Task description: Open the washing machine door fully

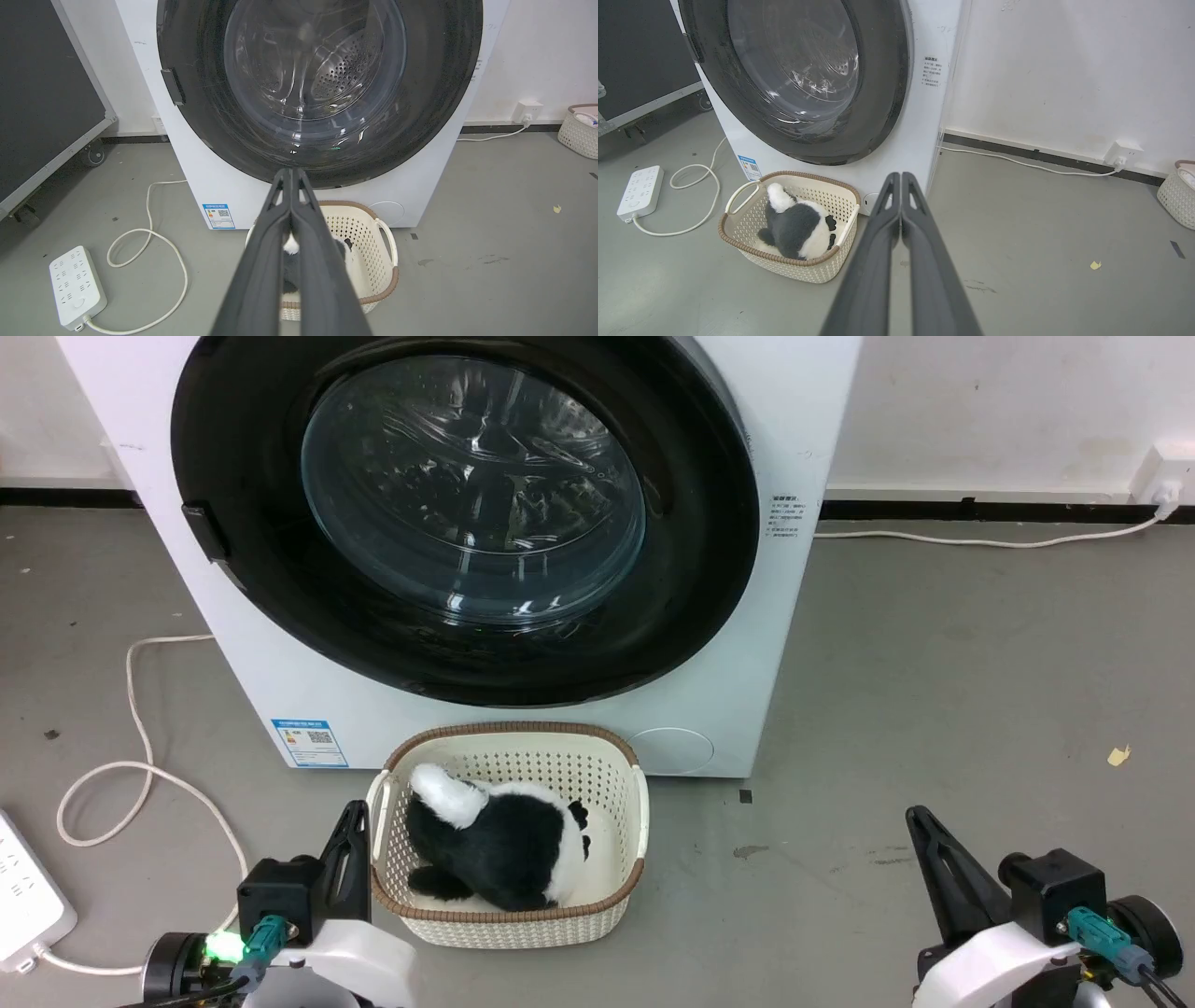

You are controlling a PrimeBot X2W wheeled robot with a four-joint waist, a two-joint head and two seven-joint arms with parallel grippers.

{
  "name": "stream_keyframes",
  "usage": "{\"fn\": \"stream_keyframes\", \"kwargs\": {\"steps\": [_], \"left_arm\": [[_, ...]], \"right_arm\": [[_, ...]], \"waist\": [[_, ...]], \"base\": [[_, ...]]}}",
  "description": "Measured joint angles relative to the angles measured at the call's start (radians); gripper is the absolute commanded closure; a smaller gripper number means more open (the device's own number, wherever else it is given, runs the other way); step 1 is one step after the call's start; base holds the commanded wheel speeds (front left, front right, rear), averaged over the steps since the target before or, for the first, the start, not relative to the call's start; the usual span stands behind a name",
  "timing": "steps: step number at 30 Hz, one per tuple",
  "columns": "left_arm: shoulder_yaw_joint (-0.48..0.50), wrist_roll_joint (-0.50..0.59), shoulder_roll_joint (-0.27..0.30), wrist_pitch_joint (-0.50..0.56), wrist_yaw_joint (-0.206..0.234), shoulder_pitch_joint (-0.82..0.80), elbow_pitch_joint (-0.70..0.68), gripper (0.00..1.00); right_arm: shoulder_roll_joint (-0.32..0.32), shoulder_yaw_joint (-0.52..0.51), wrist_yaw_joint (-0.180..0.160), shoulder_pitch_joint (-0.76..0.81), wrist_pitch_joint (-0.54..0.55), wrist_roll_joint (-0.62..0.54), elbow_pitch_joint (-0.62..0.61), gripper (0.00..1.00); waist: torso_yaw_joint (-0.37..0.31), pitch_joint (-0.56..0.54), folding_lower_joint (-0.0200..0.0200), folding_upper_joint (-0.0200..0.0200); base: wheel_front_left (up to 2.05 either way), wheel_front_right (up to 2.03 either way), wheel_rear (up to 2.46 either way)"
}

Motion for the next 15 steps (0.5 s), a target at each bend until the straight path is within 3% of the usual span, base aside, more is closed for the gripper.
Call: {"fn": "stream_keyframes", "kwargs": {"steps": [15], "left_arm": [[0.0, 0.0, 0.0, 0.0, 0.0, 0.0, 0.0, 1.0]], "right_arm": [[0.0, 0.0, 0.0, 0.0, 0.0, 0.0, 0.0, 1.0]], "waist": [[0.0, 0.0, 0.0, 0.0]], "base": [[0.0, 0.0, 0.0]]}}
